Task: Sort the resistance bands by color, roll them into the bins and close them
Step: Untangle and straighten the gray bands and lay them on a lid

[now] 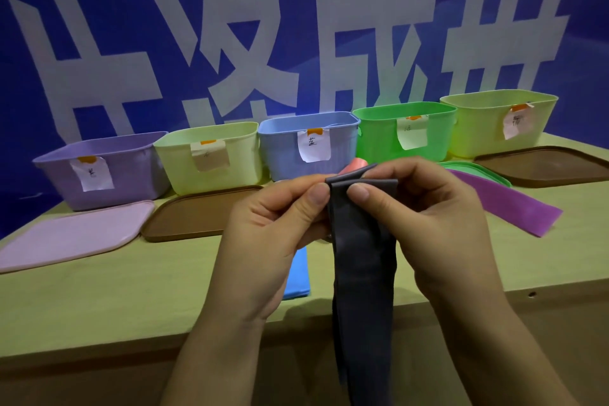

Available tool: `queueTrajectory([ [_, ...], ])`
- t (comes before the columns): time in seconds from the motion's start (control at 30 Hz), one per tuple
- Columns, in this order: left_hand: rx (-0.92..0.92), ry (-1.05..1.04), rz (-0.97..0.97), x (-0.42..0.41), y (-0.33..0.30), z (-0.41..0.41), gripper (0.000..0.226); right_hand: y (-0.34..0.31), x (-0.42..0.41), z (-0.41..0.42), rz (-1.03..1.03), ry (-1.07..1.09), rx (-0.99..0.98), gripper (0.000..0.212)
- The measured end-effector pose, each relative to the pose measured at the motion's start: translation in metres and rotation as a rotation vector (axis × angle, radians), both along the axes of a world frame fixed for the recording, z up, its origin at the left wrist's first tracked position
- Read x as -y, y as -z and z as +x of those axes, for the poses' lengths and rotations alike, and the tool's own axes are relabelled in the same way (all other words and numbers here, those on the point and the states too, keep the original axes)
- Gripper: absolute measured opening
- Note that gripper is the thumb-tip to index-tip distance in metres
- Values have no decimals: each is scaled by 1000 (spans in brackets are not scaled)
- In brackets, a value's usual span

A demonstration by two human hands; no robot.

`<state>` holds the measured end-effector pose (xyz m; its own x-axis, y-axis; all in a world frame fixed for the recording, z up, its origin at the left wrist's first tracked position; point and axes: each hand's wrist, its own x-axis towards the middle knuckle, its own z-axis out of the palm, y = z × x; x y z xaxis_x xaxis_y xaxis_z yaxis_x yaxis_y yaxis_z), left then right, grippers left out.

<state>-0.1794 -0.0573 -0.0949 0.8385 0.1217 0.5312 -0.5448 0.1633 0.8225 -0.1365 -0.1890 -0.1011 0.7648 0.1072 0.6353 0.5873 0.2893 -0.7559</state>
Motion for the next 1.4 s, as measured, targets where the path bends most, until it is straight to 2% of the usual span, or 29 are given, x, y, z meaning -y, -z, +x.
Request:
queueTrajectory([
  [0.3,-5,-9,9,-4,6,5,22,0,-1,-1,-7,11,12,11],
  [0.47,9,-87,52,-6,10,7,17,3,-4,1,16,28,7,8],
  [0.6,85,-177,138,-5,9,5,22,5,-6,1,-10,47,37,11],
  [0.7,99,-212,98,-8,9,5,20,7,-5,1,-18,21,50,12],
  [0.9,78,-166,52,-10,13,4,24,12,-1,0,-151,283,223,10],
  [1.07,34,-120,37,-13,16,2,23,15,-4,0,-89,179,205,10],
  [1.2,139,-206,182,-15,13,-3,38,19,-6,2,-25,137,177,11],
  [1.27,184,-260,243,-14,11,-5,27,19,-8,3,19,102,173,12],
  [1.4,170,-283,221,-15,13,-5,19,20,-7,5,84,9,148,7],
])
